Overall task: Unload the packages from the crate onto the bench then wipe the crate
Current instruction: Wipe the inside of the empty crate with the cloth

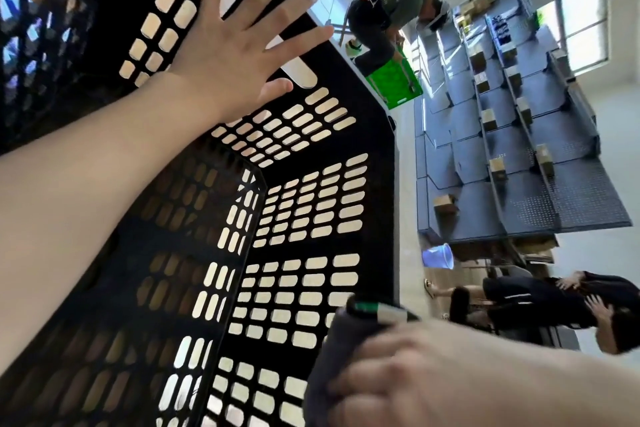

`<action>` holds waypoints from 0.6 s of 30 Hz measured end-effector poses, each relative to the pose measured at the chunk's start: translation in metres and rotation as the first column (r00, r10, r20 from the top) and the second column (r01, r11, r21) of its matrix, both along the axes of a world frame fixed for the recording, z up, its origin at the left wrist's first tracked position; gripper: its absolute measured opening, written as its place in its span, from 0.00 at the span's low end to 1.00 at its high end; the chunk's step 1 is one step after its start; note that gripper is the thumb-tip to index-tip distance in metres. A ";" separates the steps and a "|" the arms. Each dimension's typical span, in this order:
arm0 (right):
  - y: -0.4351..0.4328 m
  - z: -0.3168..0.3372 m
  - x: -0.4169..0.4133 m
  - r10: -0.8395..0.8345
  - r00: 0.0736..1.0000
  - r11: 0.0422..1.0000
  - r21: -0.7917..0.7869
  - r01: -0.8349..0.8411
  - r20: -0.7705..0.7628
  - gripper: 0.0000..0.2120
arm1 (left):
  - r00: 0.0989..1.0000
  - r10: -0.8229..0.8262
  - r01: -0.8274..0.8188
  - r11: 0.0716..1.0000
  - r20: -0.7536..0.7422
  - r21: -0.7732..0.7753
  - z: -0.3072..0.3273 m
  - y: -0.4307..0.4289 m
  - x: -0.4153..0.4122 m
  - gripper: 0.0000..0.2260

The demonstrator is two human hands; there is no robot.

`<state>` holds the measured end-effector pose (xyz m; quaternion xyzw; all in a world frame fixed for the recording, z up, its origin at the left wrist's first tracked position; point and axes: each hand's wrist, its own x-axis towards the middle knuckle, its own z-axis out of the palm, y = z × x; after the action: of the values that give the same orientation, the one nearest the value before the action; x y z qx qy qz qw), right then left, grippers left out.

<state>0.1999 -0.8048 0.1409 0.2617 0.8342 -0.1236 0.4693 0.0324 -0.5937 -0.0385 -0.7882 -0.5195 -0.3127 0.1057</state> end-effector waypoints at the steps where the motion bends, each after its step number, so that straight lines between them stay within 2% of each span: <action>1: 0.006 -0.002 0.001 -0.033 0.998 0.997 -0.062 0.037 0.058 0.11 | 1.000 -0.009 0.009 1.000 0.006 0.007 0.003 0.003 -0.003 0.32; 2: 0.015 0.001 -0.001 -0.045 0.997 0.996 -0.068 0.049 0.060 0.15 | 1.000 -0.020 0.020 1.000 0.013 0.000 0.003 0.003 -0.003 0.32; 4: 0.035 0.002 -0.001 -0.095 0.994 0.995 0.038 0.093 0.047 0.22 | 0.998 -0.045 0.046 0.999 0.051 -0.010 0.000 0.001 -0.001 0.32; 6: 0.051 -0.003 0.003 -0.099 0.995 0.984 0.153 0.096 0.009 0.22 | 0.998 -0.043 0.043 0.999 0.049 -0.003 -0.001 0.002 -0.001 0.32; 13: 0.047 -0.009 0.010 0.043 0.999 0.996 0.077 -0.042 -0.010 0.23 | 1.000 -0.016 0.016 1.000 0.017 -0.004 -0.001 0.003 -0.001 0.32; 18: 0.074 -0.021 0.008 -0.009 0.999 0.993 0.121 0.002 0.053 0.22 | 0.999 -0.024 0.024 1.000 0.037 0.001 -0.003 0.006 -0.001 0.32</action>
<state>0.2083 -0.7305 0.1203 0.2951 0.8265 -0.0672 0.4746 0.0313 -0.5875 -0.0412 -0.7884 -0.5119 -0.3283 0.0925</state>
